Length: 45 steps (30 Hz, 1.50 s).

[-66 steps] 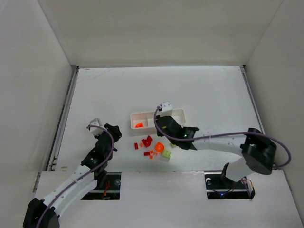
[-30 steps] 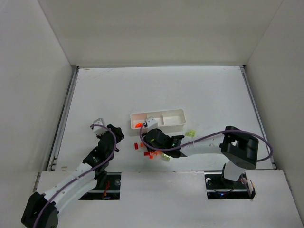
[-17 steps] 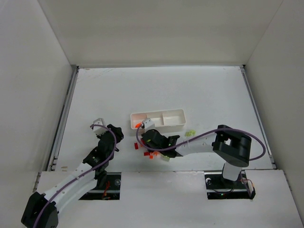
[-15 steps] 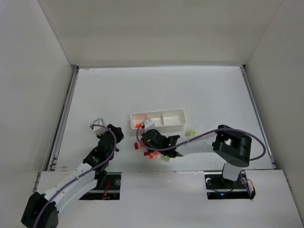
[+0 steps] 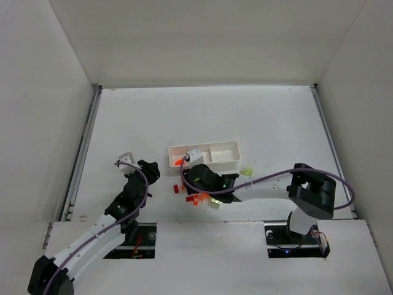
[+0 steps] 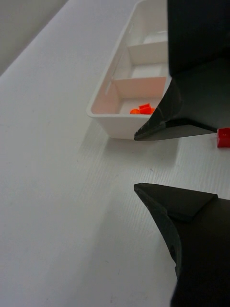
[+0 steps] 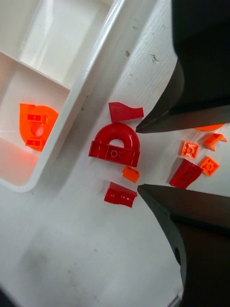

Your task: Sort the legos into containers by color

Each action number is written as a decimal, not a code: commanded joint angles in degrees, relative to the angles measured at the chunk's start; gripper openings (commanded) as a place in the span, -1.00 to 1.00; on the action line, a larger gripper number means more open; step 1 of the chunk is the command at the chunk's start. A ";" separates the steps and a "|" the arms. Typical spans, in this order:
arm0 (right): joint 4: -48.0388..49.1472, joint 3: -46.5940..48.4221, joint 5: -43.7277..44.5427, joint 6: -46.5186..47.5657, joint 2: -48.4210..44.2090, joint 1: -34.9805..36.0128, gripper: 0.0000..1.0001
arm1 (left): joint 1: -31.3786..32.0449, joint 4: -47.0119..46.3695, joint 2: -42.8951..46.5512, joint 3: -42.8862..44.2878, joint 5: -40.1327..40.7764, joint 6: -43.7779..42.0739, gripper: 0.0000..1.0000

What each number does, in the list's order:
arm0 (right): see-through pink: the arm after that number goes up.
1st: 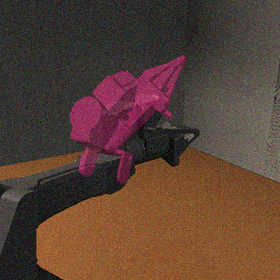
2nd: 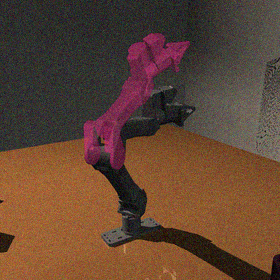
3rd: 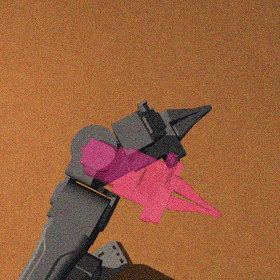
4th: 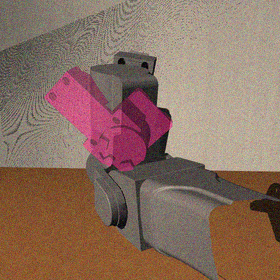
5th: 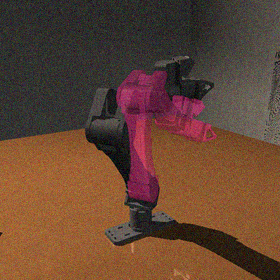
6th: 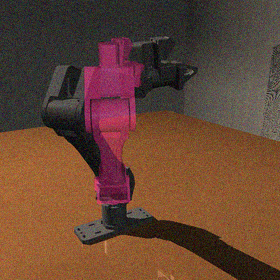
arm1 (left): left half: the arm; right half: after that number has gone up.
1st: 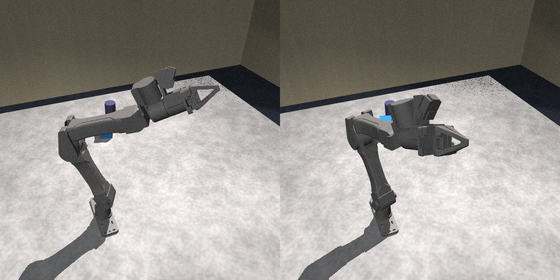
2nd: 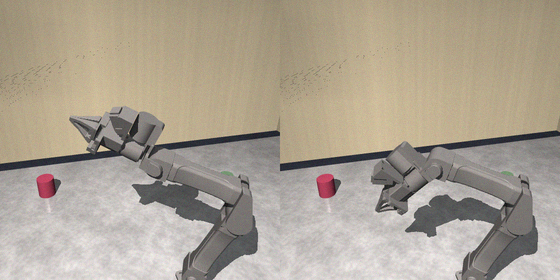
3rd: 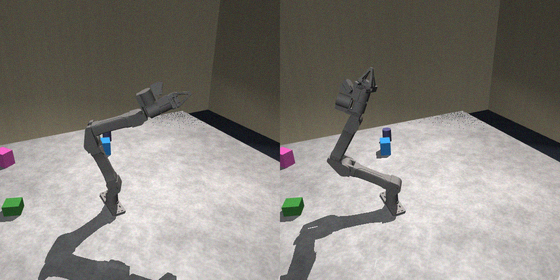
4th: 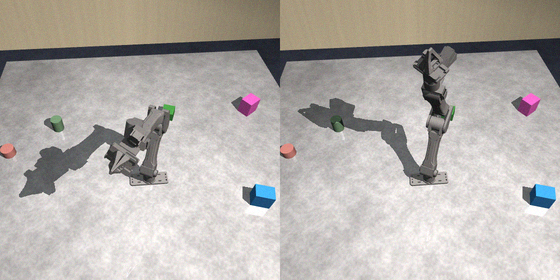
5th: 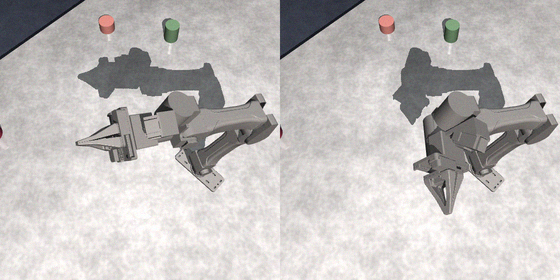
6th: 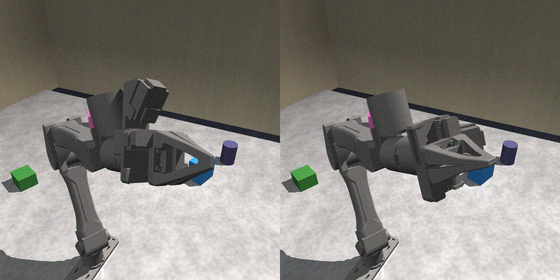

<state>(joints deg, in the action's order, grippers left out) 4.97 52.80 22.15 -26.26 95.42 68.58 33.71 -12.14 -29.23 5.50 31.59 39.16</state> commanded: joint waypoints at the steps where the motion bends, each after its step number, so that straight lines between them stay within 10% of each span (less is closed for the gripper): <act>1: 1.88 0.29 3.59 -0.37 1.18 -1.03 0.11 | -0.36 1.40 4.17 3.02 0.05 -2.50 -0.24; 21: 2.59 0.20 3.60 -3.27 6.18 -3.49 -0.16 | -7.48 -1.74 2.78 0.74 -4.00 -4.00 -0.07; 29: 2.15 -0.68 3.86 -3.45 3.47 -3.49 -0.65 | -8.27 -1.75 1.55 0.83 -5.31 -3.47 -0.06; 45: 1.17 -2.26 3.69 0.59 -11.14 -8.85 -0.63 | -8.71 -3.07 -1.00 0.92 -7.07 -2.77 -0.06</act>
<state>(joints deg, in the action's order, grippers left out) 4.23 49.67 25.45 -27.66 81.91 62.87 25.39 -12.60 -30.00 6.44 25.32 36.07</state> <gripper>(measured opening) 0.197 0.469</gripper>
